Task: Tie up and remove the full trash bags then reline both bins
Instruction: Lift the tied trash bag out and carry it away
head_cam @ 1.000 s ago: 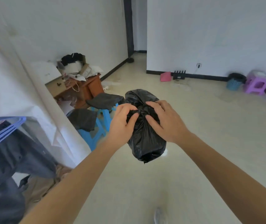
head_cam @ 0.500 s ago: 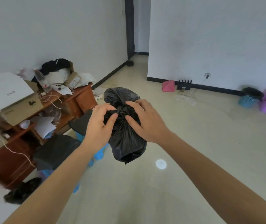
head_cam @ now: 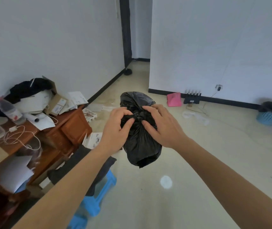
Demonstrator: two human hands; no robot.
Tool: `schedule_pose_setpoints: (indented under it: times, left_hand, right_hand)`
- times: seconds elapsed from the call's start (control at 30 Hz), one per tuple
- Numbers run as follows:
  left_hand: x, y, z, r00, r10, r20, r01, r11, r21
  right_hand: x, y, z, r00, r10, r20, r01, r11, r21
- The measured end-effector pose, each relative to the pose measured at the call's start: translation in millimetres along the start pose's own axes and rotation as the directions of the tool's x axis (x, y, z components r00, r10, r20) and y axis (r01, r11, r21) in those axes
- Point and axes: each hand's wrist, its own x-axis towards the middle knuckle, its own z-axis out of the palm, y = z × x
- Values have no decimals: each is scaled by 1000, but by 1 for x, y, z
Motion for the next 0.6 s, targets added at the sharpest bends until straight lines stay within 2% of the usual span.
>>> schedule_pose_setpoints:
  times: [0.3,0.4,0.6]
  left_hand:
    - [241,-161,112,1000,-6,17,6,1000,6]
    - [325,-206,126,999,-21,28,20,1000,15]
    - [459,-309,125,995,-83,-53,87,994,72]
  right_hand:
    - [205,199,109,1000,24,-5,-24,999,25]
    - [287,252,133,1000,11,24,-12,999,44]
    - [452,318,205,991,-79,110,70,994,82]
